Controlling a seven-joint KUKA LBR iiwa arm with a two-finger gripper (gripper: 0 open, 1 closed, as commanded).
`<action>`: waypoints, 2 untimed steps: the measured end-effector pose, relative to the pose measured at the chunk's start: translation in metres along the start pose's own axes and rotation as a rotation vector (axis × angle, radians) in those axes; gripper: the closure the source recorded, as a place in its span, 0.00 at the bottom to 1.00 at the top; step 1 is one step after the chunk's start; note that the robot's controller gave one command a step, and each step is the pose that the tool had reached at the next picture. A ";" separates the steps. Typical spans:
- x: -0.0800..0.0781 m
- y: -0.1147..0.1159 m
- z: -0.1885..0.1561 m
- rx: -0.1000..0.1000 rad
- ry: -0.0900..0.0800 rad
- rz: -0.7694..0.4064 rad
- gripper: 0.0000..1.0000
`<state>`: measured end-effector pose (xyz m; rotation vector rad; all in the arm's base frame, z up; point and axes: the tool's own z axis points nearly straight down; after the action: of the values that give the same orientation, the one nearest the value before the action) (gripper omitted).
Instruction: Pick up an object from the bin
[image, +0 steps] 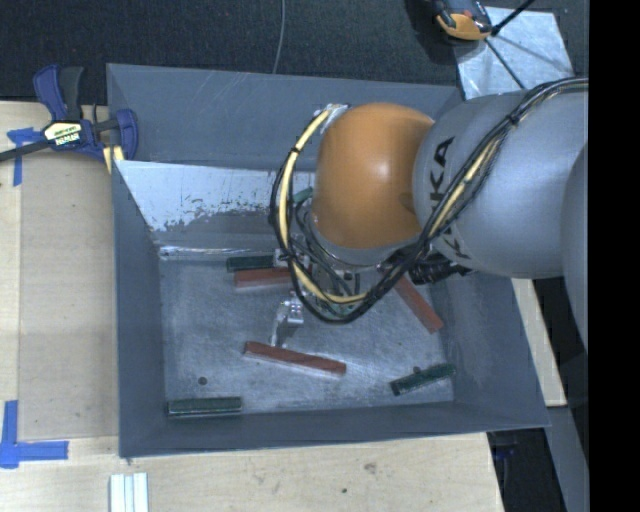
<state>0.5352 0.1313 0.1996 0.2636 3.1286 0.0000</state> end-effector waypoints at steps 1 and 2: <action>0.033 -0.040 0.123 -0.005 -0.011 -0.098 1.00; 0.033 -0.040 0.123 -0.005 -0.011 -0.098 1.00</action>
Offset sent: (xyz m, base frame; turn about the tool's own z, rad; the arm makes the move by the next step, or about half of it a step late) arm 0.0000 0.0000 0.0000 0.0000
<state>0.4961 0.0975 0.0769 0.1100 3.1261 0.0069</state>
